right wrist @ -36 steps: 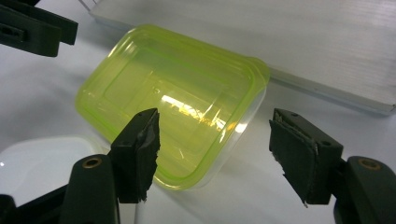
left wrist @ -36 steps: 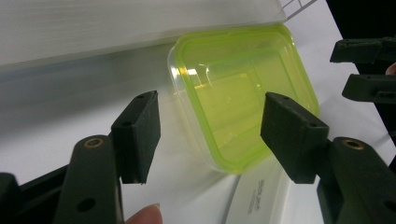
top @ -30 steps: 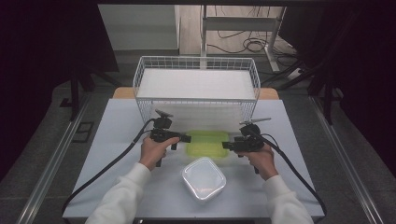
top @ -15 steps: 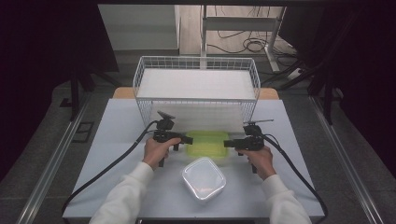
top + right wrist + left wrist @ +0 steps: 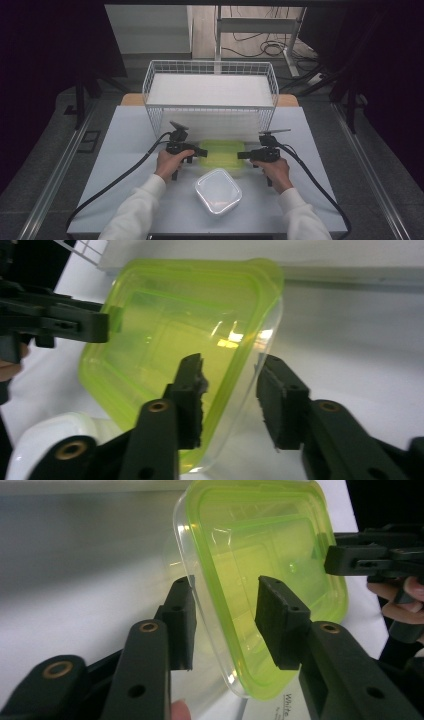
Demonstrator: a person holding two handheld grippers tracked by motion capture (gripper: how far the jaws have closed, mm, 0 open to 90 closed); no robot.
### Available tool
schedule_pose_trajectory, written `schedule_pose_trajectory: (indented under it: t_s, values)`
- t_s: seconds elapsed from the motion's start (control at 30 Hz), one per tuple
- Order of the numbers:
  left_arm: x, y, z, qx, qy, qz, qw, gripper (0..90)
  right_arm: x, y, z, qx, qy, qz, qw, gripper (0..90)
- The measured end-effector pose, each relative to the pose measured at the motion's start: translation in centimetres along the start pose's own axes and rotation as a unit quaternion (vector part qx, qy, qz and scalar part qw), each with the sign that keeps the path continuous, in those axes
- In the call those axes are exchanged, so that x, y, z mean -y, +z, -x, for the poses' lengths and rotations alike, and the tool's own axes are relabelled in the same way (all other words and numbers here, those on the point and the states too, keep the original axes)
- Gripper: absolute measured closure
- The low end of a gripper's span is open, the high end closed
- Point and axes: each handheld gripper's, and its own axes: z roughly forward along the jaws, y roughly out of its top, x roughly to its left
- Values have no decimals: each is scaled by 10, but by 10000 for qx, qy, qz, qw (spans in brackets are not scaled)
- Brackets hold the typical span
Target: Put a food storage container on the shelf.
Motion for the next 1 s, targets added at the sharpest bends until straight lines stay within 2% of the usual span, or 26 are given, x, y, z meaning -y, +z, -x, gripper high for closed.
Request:
schedule_pose_trajectory:
  t_s: [0.07,0.1,0.2,0.23,0.37,0.47,0.53,0.67,0.77,0.8,0.83,0.97,1.0]
  values:
    - [0,-1,0,38,-45,8,10000,636,0,0,0,-13,72,-5,10000,666]
    - [1,-4,0,-59,1,15,10000,728,0,-1,0,-74,157,-2,9998,697]
    - [2,-7,0,15,-20,52,10000,763,0,-2,-1,-111,168,59,9998,719]
    - [4,-10,2,0,-16,107,9999,791,-1,-5,-2,-120,193,124,9997,756]
    - [5,-13,5,-72,128,129,9998,798,0,-7,-4,-145,142,167,9997,774]
    - [6,-18,9,-56,263,237,9994,799,0,-10,-6,-171,44,239,9996,777]
    - [6,-20,12,-48,271,317,9991,799,-1,-12,-6,-187,23,272,9995,778]
    - [7,-26,18,-37,347,435,9984,799,-1,-19,-11,-226,-113,429,9988,779]
    - [8,-31,21,-8,486,504,9975,798,-2,-23,-14,-241,-249,495,9982,778]
    - [8,-33,23,1,530,541,9971,798,-3,-27,-20,-196,-433,555,9973,777]
    - [9,-35,23,21,558,570,9968,798,-3,-27,-20,-196,-433,555,9973,777]
    - [9,-44,30,130,640,748,9951,797,-5,-37,-29,-175,-683,693,9951,775]
    - [10,-48,32,122,730,733,9946,795,-6,-40,-33,-180,-792,740,9939,774]
